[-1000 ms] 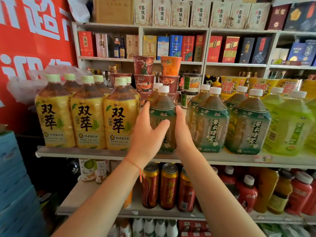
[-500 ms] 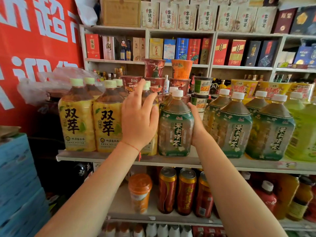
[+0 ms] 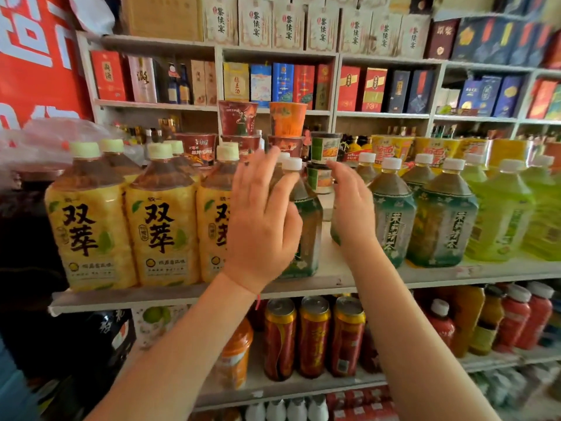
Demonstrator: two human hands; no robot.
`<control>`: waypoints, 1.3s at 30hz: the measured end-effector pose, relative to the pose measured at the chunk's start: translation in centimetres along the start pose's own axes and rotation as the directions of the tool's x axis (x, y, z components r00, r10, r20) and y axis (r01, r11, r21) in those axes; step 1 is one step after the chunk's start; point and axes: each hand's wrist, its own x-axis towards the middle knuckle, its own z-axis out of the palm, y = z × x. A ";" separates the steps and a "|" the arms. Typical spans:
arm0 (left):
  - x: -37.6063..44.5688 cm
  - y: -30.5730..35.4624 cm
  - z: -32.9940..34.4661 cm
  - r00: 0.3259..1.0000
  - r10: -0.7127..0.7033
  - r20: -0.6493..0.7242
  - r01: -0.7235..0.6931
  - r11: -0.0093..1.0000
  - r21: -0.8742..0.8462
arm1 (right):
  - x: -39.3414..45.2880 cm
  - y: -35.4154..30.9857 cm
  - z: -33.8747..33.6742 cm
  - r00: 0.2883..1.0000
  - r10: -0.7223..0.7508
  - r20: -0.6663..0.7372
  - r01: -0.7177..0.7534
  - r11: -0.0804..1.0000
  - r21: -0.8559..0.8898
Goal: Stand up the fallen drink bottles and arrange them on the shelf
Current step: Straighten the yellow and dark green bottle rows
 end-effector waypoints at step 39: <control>3.3 12.4 8.5 0.276 -0.787 0.551 0.912 0.035 -0.408 | 3.5 5.8 -10.5 0.701 0.568 0.432 -0.680 0.715 0.162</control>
